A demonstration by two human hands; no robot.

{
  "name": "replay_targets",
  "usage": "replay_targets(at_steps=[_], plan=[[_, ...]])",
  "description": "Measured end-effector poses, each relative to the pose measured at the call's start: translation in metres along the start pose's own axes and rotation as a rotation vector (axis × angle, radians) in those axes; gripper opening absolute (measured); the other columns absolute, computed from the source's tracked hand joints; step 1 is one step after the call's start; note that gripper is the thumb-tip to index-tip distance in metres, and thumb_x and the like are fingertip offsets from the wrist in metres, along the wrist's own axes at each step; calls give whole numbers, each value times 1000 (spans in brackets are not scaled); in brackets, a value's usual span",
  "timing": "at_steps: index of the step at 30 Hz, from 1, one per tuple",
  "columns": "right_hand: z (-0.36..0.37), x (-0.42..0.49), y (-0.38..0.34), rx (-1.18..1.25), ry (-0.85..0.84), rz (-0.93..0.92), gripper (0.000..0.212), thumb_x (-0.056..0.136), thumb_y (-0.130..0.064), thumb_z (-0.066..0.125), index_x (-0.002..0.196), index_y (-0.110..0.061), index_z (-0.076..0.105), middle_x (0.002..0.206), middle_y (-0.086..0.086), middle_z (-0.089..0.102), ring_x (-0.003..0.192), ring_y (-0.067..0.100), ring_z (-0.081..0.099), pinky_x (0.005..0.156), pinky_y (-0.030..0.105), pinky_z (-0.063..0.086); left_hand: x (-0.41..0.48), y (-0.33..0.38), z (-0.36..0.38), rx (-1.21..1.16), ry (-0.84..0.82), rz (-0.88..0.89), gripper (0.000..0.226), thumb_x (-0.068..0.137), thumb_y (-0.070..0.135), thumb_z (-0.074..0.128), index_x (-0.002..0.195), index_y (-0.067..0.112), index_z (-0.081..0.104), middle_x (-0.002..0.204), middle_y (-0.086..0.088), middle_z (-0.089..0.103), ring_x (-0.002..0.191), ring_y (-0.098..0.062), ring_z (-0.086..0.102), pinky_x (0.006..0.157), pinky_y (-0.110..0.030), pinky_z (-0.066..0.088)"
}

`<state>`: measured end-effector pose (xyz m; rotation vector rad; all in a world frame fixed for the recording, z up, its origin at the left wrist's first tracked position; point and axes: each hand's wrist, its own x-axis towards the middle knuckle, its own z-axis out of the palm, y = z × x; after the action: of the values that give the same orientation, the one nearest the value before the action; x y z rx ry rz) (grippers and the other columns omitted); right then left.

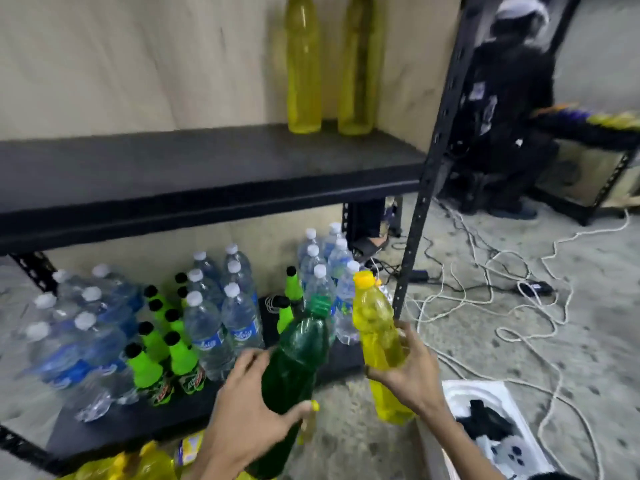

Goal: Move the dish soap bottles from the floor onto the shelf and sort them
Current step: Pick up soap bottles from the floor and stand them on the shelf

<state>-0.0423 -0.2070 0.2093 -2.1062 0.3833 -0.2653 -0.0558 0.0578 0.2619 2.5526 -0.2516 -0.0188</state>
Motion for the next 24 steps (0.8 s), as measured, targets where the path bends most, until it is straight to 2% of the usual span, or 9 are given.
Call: replay_targets(at_steps=[2,4,5,7,8,10,15,19,24], plan=[[-39,-1,-63,70,81,-147,88,44,-29,95,120,-39,52,101,-17,64,89,-18,56,69,-4,38,-2,35,-58,-94,215,111,89,49,78,75,126,40,50,120,38,37,104,13,51,93,-7,39],[-76,2,-121,91,140,-289,83,45,-31,96,112,-47,49,98,-24,62,88,-20,57,70,-2,40,4,66,-110,-156,409,213,82,44,79,76,115,45,52,108,33,45,98,25,48,82,5,34],[-94,5,-149,106,152,-345,80,47,-29,97,110,-47,50,96,-22,64,88,-18,60,70,0,42,11,82,-134,-200,487,254,81,44,77,77,114,42,57,105,28,51,99,23,49,81,6,35],[-125,16,-202,154,178,-430,77,50,-32,98,112,-45,55,97,-14,70,88,-8,66,73,7,49,31,111,-176,-291,600,324,84,44,75,81,116,35,63,106,20,58,100,10,57,88,-7,44],[-136,25,-225,169,193,-455,79,49,-38,98,116,-43,57,100,-12,72,92,-2,68,78,15,53,44,123,-193,-317,641,346,85,45,73,83,118,34,63,109,18,60,102,5,59,92,-16,47],[-148,49,-263,181,259,-484,89,44,-50,95,124,-38,57,106,-9,73,99,7,70,87,31,58,79,144,-219,-348,710,357,87,48,68,85,123,32,62,116,15,61,105,-1,60,94,-24,49],[-140,128,-332,239,354,-480,98,50,-47,94,136,-28,53,122,-3,68,114,16,63,99,36,53,205,173,-243,-334,808,315,91,51,67,84,128,25,60,120,-2,60,104,-15,62,91,-38,57],[-106,185,-351,237,361,-400,95,59,-42,93,140,-18,49,135,7,61,128,28,54,103,39,47,294,180,-239,-275,778,237,90,57,60,86,132,19,56,125,-6,55,115,-22,58,99,-34,49],[-68,246,-353,262,366,-287,100,62,-40,93,144,-13,43,140,13,57,134,32,49,105,37,44,371,163,-232,-331,741,141,92,58,52,89,135,19,51,130,-5,48,119,-24,55,102,-35,48]])
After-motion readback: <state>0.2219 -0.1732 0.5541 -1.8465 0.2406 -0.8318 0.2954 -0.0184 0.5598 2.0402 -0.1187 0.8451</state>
